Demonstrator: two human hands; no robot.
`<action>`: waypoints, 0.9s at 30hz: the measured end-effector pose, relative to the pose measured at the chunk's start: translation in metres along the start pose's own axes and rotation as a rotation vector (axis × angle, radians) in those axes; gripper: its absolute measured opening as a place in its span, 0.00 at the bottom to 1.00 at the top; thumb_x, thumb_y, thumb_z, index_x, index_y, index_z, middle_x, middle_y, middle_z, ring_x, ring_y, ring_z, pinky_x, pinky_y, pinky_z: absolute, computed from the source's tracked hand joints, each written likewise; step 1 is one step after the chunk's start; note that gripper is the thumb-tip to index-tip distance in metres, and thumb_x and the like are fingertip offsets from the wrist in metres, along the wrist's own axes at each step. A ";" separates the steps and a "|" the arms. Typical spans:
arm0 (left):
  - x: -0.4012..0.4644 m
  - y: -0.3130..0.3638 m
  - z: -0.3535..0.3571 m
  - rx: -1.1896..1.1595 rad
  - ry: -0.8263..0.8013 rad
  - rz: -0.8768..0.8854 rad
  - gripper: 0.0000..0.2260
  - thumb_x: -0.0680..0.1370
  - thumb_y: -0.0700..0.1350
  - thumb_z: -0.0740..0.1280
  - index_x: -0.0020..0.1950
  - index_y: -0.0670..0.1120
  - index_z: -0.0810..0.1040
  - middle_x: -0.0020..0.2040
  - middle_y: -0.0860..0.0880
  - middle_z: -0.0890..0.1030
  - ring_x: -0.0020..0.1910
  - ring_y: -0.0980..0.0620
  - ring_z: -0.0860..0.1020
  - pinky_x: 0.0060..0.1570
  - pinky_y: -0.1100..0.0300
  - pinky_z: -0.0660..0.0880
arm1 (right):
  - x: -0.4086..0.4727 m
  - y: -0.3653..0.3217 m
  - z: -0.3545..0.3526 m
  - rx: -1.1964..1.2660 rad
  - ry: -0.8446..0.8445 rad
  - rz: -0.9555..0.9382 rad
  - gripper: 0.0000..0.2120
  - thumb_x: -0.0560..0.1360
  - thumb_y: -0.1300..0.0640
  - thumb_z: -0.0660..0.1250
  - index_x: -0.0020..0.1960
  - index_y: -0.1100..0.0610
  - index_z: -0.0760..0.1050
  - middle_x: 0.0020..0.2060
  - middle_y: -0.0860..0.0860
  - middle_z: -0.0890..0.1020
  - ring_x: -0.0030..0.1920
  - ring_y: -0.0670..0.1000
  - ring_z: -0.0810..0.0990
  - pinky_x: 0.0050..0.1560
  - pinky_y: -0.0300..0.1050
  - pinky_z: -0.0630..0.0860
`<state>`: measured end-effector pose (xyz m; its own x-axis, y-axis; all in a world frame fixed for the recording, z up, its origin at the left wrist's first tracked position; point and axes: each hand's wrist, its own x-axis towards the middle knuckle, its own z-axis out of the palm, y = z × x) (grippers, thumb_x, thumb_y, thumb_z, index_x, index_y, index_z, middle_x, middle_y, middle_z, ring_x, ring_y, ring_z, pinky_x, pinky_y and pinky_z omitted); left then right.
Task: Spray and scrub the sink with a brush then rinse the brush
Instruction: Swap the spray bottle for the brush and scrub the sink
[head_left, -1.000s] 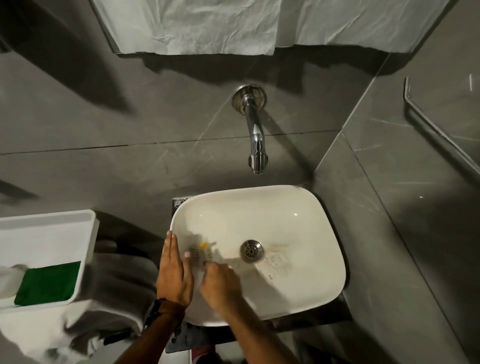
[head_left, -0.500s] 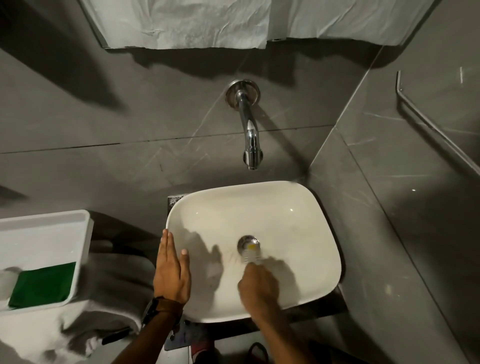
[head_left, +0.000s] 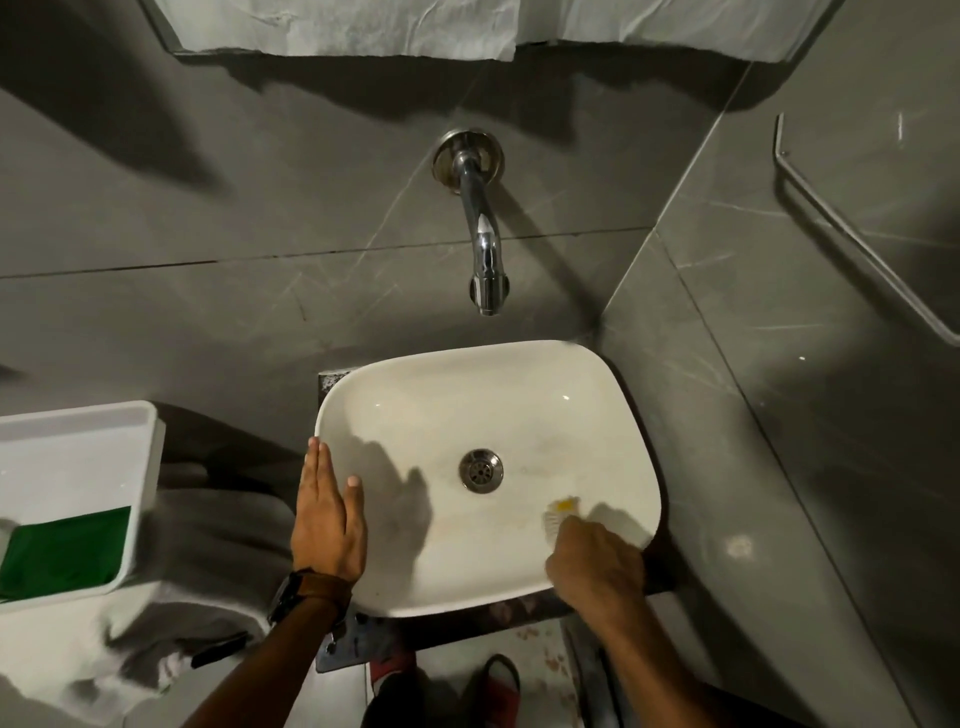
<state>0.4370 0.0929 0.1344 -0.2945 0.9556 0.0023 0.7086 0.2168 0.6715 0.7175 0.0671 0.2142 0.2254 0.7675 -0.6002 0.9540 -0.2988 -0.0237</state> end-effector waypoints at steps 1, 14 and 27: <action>0.000 -0.001 0.000 0.001 -0.002 0.000 0.30 0.82 0.60 0.48 0.80 0.45 0.53 0.81 0.47 0.55 0.79 0.50 0.54 0.76 0.49 0.57 | -0.006 -0.018 0.007 0.055 -0.074 -0.058 0.16 0.78 0.54 0.60 0.63 0.54 0.77 0.62 0.56 0.83 0.62 0.59 0.82 0.61 0.51 0.77; 0.000 0.000 -0.001 -0.004 0.000 0.002 0.31 0.82 0.60 0.47 0.80 0.45 0.53 0.81 0.48 0.54 0.79 0.51 0.54 0.75 0.52 0.56 | 0.032 0.027 -0.019 -0.128 0.214 0.046 0.15 0.80 0.53 0.60 0.62 0.53 0.79 0.59 0.52 0.83 0.62 0.56 0.80 0.63 0.50 0.75; 0.000 0.001 0.002 0.016 0.005 0.011 0.33 0.80 0.63 0.45 0.80 0.47 0.52 0.81 0.50 0.54 0.79 0.52 0.54 0.71 0.55 0.58 | 0.068 -0.170 0.030 0.146 0.093 -0.601 0.27 0.81 0.59 0.60 0.78 0.43 0.66 0.54 0.59 0.86 0.53 0.63 0.86 0.53 0.56 0.81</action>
<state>0.4383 0.0938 0.1336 -0.2896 0.9570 0.0137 0.7218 0.2090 0.6598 0.5647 0.1526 0.1533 -0.3199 0.8696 -0.3761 0.8842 0.1314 -0.4483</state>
